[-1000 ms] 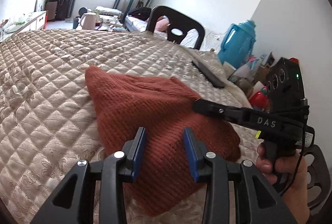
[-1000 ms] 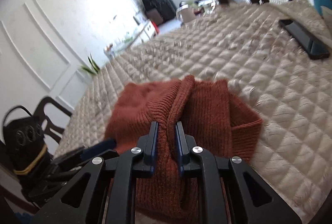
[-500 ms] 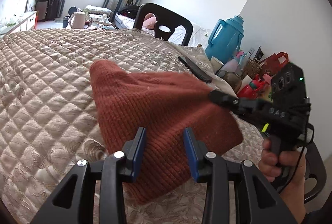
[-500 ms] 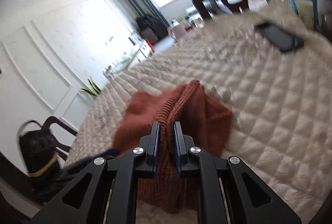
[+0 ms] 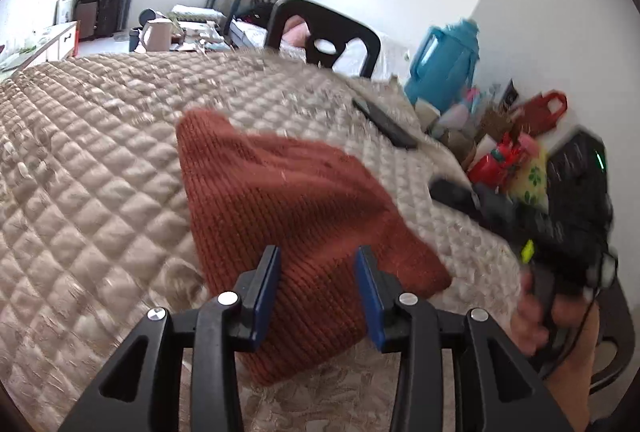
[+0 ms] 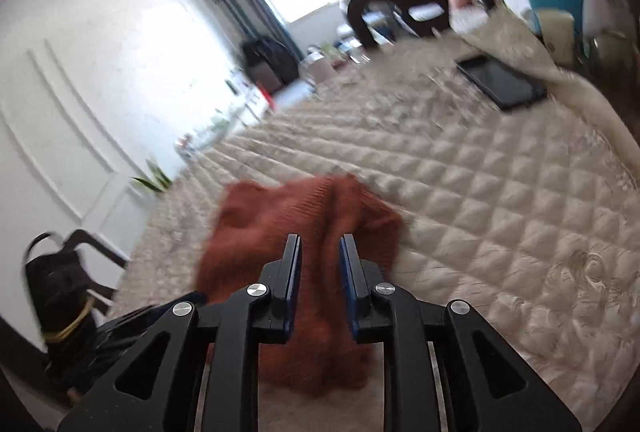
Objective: Fold small clothes
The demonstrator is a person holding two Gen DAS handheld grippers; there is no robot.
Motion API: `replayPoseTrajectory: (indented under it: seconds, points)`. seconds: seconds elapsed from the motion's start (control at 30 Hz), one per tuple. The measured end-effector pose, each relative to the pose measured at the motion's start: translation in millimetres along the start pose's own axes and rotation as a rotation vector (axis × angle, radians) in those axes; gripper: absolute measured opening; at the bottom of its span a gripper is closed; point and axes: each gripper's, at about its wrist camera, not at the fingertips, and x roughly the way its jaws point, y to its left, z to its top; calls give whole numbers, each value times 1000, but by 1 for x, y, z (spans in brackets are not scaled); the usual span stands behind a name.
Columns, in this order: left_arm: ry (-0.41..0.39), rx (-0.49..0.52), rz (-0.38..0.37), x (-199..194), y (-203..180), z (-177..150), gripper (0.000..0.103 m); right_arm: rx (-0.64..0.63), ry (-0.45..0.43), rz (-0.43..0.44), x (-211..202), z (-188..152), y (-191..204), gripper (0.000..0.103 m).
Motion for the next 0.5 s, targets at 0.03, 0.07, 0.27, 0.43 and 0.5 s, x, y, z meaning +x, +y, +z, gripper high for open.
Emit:
replayPoseTrajectory:
  seconds: [0.03,0.07,0.27,0.43,0.5]
  points:
    - [-20,-1,15,-3,1,5,41,-26,11,9,-1,-5,6,19]
    - [-31,2,35,-4,2,11,41,-54,29,7,2,-10,11,19]
    - [59,12,94,42,16,20,41,-96,119,-58,28,-43,2,15]
    - [39,96,144,44,2,15,45,-106,106,-81,23,-32,8,17]
    - [41,99,135,38,1,18,45,-97,53,-69,16,-23,10,17]
